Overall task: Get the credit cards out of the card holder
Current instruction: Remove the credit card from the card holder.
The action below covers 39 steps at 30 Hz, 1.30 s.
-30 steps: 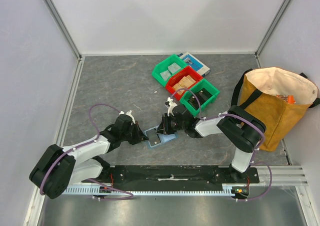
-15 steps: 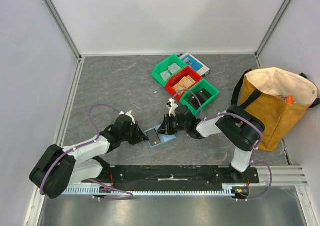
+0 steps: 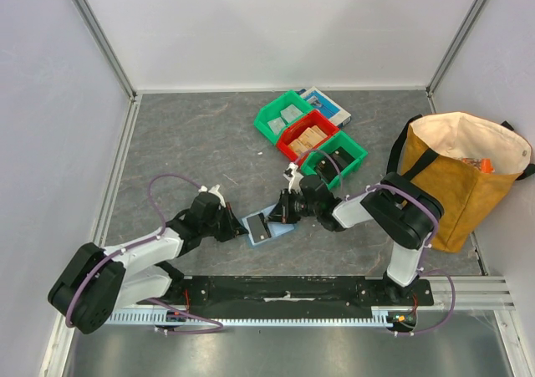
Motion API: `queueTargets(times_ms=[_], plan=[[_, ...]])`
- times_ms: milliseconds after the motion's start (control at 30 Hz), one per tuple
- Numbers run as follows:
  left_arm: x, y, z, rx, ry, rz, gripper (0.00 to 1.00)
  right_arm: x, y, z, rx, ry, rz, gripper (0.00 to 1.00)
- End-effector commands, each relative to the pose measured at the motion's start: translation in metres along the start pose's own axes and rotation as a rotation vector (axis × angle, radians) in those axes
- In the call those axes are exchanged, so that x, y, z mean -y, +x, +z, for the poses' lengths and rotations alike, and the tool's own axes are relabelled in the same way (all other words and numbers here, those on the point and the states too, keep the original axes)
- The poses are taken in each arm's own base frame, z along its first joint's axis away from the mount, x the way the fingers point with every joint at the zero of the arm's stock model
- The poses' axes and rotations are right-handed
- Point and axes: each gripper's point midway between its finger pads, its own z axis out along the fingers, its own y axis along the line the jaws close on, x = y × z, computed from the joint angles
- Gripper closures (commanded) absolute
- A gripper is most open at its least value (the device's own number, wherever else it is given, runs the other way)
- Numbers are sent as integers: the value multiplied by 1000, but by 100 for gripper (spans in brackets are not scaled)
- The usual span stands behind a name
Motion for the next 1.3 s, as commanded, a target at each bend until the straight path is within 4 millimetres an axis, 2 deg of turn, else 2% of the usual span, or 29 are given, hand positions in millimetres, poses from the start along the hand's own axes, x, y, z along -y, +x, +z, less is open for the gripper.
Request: queueTargets(times_ms=[0,200,300,333,400,567,733,833,967,1100,1267], plan=[[-21,14,-1,-27,-70,-10,98,1,-11,-9,38,-8,-12,100],[-22,14,-2,-31,-74,-10,98,6,-19,-17,60,34,-22,100],[-18,12,-3,-27,-66,-3,98,2,-22,-18,57,31,-31,100],[-16,10,-4,-21,-61,-3,98,1,-22,-18,55,26,-35,97],[-9,6,-7,-11,-42,1,91,0,-24,-18,53,30,-39,84],[21,-13,-21,36,29,25,77,0,-30,-20,60,61,-72,72],[49,-25,-31,47,103,45,76,-1,-36,-23,64,82,-108,67],[56,-29,-28,41,112,58,78,-3,-40,-22,64,82,-121,67],[54,-24,-17,8,101,65,86,-7,-40,-18,42,60,-129,67],[39,-14,-2,-36,61,56,94,-9,-40,-16,32,51,-135,66],[21,-2,12,-73,24,47,98,-3,-37,-12,-2,68,-140,65]])
